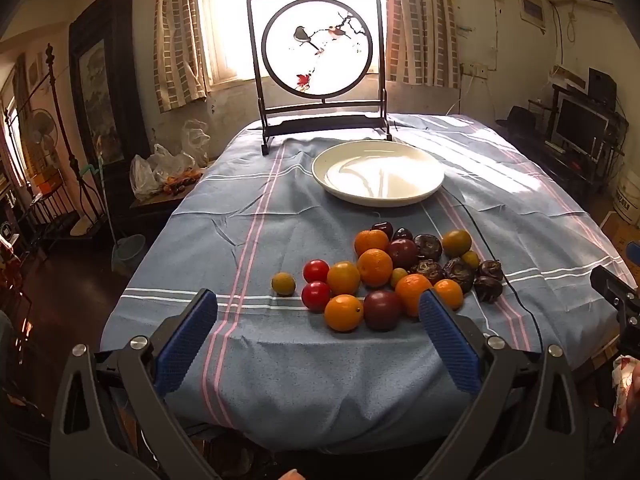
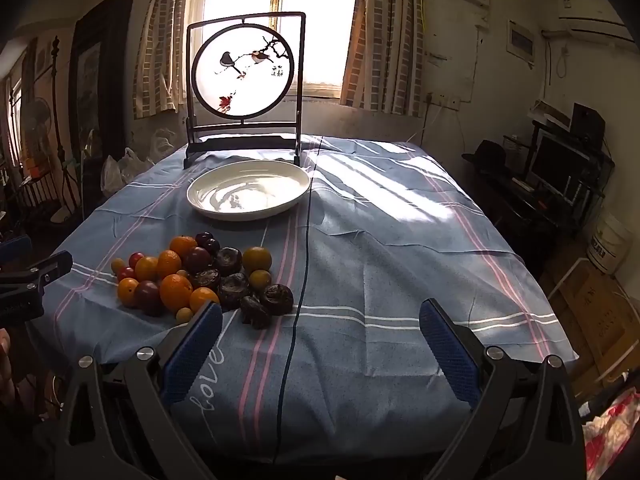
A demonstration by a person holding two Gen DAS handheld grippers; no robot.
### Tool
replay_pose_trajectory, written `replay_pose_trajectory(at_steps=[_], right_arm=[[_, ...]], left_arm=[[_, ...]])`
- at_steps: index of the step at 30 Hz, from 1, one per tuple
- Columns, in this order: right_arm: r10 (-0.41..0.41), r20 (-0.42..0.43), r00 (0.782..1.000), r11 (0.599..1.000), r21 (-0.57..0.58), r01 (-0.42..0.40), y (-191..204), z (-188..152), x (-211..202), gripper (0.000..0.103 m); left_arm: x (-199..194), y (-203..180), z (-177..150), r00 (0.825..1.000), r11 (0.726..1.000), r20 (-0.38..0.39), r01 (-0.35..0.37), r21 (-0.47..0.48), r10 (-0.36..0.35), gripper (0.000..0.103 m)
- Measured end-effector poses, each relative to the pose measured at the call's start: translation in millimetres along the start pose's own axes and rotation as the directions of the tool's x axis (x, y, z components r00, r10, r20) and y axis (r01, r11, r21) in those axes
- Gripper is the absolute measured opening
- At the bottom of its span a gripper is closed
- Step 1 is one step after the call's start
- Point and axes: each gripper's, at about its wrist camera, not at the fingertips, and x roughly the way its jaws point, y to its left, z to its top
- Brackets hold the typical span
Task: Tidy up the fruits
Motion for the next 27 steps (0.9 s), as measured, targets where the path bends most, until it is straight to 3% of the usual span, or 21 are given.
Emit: replay_pose_trajectory(at_steps=[27], right_arm=[[0.003, 0.006, 1.0, 1.0, -0.015, -0.003, 2.7, -1.3, -1.6, 0.099]], left_arm=[[1.8, 0.3, -0.2, 1.0, 1.0, -0.005, -0.007, -0.01, 0.007, 0.099]])
